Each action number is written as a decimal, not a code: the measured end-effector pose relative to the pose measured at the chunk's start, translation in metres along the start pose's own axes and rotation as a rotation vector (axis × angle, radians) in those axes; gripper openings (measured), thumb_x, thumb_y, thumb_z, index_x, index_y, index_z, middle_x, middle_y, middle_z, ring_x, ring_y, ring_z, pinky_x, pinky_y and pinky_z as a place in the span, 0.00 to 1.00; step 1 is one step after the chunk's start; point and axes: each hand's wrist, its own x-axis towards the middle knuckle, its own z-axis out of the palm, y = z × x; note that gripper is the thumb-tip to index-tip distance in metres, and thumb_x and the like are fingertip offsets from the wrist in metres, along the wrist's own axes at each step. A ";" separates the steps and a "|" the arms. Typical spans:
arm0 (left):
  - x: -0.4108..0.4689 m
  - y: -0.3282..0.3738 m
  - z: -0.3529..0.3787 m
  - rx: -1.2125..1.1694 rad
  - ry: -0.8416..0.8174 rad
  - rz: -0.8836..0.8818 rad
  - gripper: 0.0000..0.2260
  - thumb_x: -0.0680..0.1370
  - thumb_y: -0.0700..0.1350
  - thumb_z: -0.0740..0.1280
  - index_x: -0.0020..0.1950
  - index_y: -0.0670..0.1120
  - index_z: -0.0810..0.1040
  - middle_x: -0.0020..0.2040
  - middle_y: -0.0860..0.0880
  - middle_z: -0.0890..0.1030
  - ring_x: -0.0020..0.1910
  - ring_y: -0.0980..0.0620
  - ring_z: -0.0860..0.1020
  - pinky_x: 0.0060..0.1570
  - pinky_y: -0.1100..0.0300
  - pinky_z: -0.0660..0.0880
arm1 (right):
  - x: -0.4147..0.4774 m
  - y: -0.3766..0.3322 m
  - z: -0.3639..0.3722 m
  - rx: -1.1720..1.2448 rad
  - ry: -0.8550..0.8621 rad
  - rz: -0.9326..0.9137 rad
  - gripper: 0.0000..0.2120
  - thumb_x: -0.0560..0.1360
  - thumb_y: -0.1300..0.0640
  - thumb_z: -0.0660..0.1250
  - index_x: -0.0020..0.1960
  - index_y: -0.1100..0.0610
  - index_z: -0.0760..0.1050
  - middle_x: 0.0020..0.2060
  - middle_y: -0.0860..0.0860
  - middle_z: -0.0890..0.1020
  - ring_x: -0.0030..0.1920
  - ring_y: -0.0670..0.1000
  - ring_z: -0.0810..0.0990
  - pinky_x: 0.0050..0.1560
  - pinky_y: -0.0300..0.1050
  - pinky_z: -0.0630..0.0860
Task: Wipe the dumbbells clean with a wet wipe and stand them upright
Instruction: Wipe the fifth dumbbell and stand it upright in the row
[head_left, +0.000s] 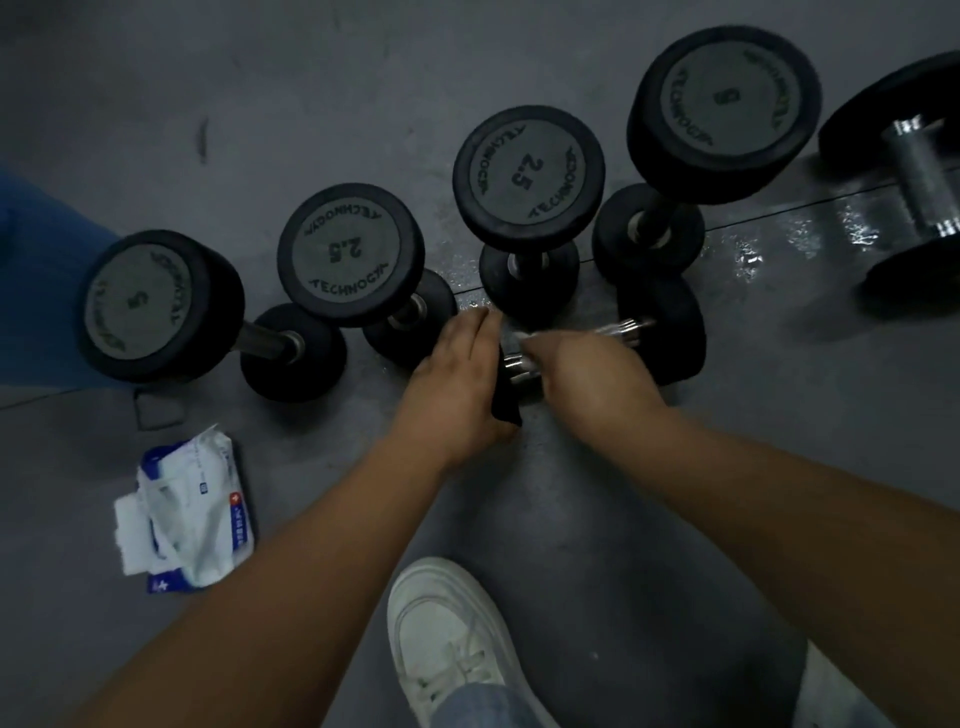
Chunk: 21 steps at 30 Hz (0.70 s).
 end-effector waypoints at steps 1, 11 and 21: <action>-0.001 0.001 0.001 0.003 -0.003 -0.006 0.54 0.66 0.52 0.79 0.81 0.45 0.47 0.80 0.46 0.50 0.79 0.47 0.48 0.75 0.48 0.58 | 0.004 0.007 -0.007 0.002 -0.011 0.073 0.13 0.79 0.55 0.60 0.61 0.48 0.76 0.52 0.53 0.82 0.53 0.59 0.80 0.50 0.48 0.75; -0.046 0.017 0.018 0.008 0.232 0.027 0.42 0.64 0.55 0.78 0.74 0.48 0.65 0.71 0.50 0.66 0.68 0.47 0.65 0.66 0.51 0.70 | -0.013 0.021 -0.023 -0.049 -0.116 0.255 0.12 0.79 0.56 0.60 0.60 0.53 0.76 0.53 0.56 0.81 0.54 0.58 0.80 0.53 0.48 0.76; -0.084 0.032 0.055 -0.006 0.035 0.030 0.51 0.66 0.54 0.76 0.80 0.48 0.48 0.80 0.47 0.50 0.80 0.47 0.48 0.76 0.51 0.57 | -0.077 0.016 0.000 -0.008 -0.156 0.161 0.16 0.80 0.55 0.59 0.66 0.46 0.73 0.54 0.50 0.81 0.55 0.54 0.80 0.52 0.46 0.75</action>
